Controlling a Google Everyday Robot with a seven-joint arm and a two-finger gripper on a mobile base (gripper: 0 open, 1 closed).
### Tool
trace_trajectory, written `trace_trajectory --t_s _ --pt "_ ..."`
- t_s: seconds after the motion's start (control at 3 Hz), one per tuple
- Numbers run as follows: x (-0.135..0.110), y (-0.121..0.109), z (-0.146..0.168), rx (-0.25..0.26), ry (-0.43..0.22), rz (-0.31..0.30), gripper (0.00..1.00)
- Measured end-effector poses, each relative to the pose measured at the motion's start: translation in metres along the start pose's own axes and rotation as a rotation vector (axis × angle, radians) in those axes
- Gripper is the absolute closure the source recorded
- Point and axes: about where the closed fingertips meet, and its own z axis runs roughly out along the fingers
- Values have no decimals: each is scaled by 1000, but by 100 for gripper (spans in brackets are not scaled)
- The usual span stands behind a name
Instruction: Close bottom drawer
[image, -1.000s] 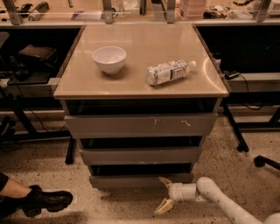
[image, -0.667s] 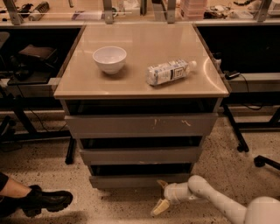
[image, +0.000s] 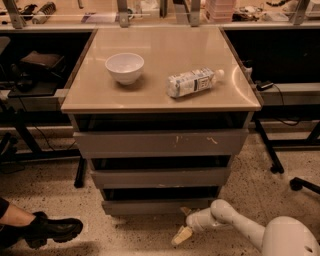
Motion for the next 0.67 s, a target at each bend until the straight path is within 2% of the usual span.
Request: trace_trajectory --t_s 0.33,0.67 --pt "-10 -18 4 -15 -32 11 0" --pt "-10 -17 4 -16 -35 11 0"
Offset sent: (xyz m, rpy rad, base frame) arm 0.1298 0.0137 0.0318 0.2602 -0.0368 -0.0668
